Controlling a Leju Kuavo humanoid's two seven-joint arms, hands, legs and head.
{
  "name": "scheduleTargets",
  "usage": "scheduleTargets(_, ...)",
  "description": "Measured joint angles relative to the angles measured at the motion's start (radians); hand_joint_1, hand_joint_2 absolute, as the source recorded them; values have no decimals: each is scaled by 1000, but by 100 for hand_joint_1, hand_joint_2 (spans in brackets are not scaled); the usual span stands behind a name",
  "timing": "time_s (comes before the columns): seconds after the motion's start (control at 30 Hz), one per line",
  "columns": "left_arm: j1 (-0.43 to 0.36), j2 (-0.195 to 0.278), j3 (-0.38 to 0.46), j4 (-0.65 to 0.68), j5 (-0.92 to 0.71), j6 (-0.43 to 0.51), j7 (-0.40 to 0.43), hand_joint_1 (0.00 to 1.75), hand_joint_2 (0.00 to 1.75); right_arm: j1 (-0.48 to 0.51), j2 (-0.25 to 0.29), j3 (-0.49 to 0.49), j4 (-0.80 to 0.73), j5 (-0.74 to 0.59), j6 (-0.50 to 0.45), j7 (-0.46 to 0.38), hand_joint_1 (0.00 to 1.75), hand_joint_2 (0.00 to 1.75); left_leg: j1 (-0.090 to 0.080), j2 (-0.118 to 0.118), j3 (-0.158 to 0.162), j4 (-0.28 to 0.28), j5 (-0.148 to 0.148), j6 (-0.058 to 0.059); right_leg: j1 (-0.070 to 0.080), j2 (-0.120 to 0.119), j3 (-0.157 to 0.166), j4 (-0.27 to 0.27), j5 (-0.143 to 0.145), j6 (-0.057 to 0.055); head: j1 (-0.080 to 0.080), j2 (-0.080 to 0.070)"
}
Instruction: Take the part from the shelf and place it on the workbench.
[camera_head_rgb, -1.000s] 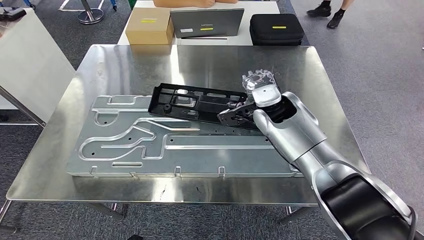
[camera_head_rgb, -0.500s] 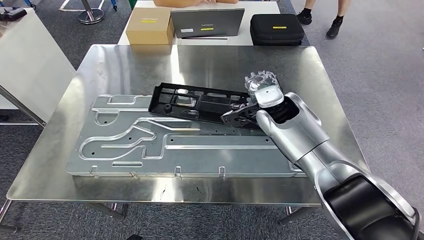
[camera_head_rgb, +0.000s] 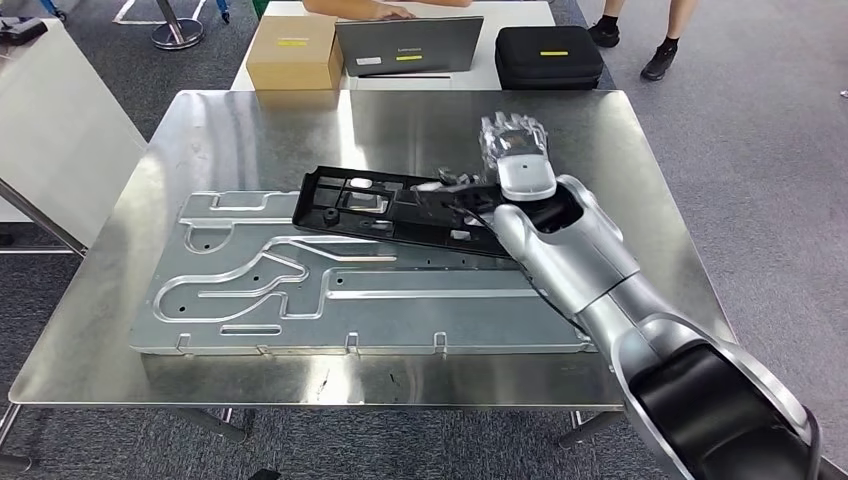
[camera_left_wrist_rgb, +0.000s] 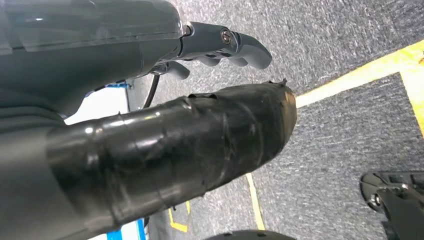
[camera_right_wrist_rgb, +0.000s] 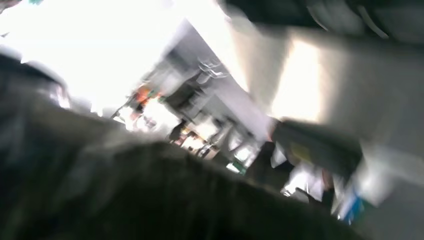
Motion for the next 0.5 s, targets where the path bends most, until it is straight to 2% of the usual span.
scheduleTargets(0.2, -1, -9, 9, 0, 4, 4, 8, 0, 0, -22, 49, -44, 6, -24, -35, 17, 0, 0, 0, -5, 1, 0, 0, 0, 2, -6, 3, 0, -2, 0, 0, 0)
scheduleTargets(0.27, -1, -10, 12, 0, 2, 7, 20, 0, 0, -22, 60, -58, 4, -47, -94, 10, 0, 0, 0, -4, 1, 0, 0, 0, 0, -5, 3, 1, -2, 0, 0, 0)
scheduleTargets(0.4, -1, -12, 11, 0, -35, 32, 63, 0, 0, 2, 90, -83, -74, -84, -274, -18, 0, 0, -4, -2, 1, 6, -5, 6, -3, -3, 3, 0, -1, 5, 0, 0)
scheduleTargets(0.5, 1, -15, 4, 0, -62, 63, 91, 0, 0, 43, 99, -84, -182, -119, -302, -27, 0, 0, -5, -4, 1, 7, -3, 10, -3, -4, 7, -1, 0, 10, 0, 0)
